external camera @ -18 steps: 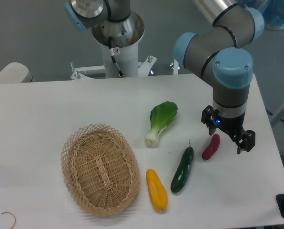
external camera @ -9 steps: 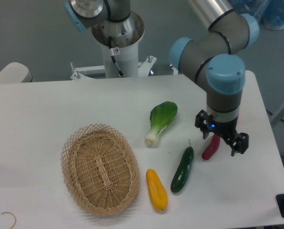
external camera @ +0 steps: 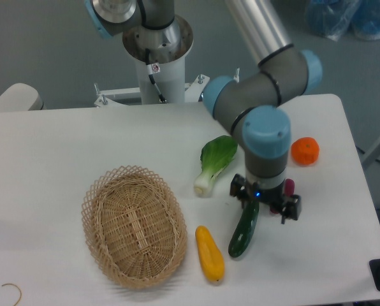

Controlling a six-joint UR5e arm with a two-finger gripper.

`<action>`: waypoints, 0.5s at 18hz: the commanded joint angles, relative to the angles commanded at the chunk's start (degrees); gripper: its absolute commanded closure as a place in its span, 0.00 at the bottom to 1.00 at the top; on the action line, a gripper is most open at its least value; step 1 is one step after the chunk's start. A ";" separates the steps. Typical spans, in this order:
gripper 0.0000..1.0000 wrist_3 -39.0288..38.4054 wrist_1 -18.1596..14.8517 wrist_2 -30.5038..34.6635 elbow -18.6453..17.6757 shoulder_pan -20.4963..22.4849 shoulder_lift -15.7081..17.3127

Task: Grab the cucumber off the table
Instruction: 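Move the open gripper over the green cucumber and lower it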

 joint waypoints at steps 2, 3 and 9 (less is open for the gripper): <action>0.00 0.17 0.79 0.00 -0.27 -0.09 -1.32; 0.00 0.17 1.75 0.00 -0.61 -0.09 -1.76; 0.00 0.44 6.94 2.36 -4.04 -0.09 -2.55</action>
